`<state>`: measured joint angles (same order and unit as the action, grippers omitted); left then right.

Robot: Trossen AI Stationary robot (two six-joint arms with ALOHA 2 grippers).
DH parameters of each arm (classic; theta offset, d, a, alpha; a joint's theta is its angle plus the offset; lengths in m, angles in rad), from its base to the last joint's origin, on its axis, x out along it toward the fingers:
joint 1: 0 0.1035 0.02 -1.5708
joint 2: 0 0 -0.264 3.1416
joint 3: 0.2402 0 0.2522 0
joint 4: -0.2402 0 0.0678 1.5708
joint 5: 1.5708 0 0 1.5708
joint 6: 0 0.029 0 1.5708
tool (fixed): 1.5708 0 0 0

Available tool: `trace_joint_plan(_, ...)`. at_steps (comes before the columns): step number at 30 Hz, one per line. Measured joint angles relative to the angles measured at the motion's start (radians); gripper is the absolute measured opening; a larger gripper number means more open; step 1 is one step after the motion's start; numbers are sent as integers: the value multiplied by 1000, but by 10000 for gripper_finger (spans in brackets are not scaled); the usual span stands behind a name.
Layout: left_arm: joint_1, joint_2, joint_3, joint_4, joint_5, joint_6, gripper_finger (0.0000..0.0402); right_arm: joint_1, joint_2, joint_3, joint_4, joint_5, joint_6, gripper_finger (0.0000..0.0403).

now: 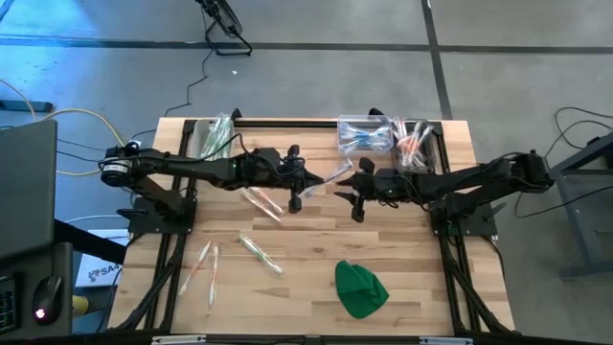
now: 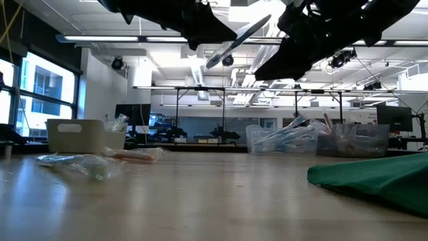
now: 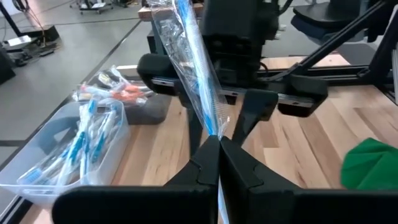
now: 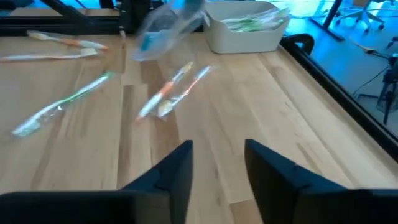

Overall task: Pick & Place Toothbrushes
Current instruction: Put the blue toothbrush into the transparent bin

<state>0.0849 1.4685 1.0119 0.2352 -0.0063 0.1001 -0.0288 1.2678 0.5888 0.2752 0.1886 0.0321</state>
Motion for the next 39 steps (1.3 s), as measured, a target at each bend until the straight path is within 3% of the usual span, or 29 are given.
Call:
trace_joint_plan(6, 0, 0, 0, 0, 0, 0, 0, 0, 0, 0, 23, -80, -10, 207)
trace_joint_plan(11, 0, 0, 0, -2, 0, 0, 0, 0, 0, 0, 63, -145, -47, 240)
trace_joint_plan(21, 0, 0, 0, 2, 45, -6, 0, 0, 0, 0, 122, -146, -55, 243)
trace_joint_plan(30, 0, 0, 0, 2, 45, -2, 0, 0, 0, 0, 121, -275, -55, 243)
trace_joint_plan(39, 0, -5, 16, 8, 83, 0, 0, 0, 0, 0, 145, -269, -2, 243)
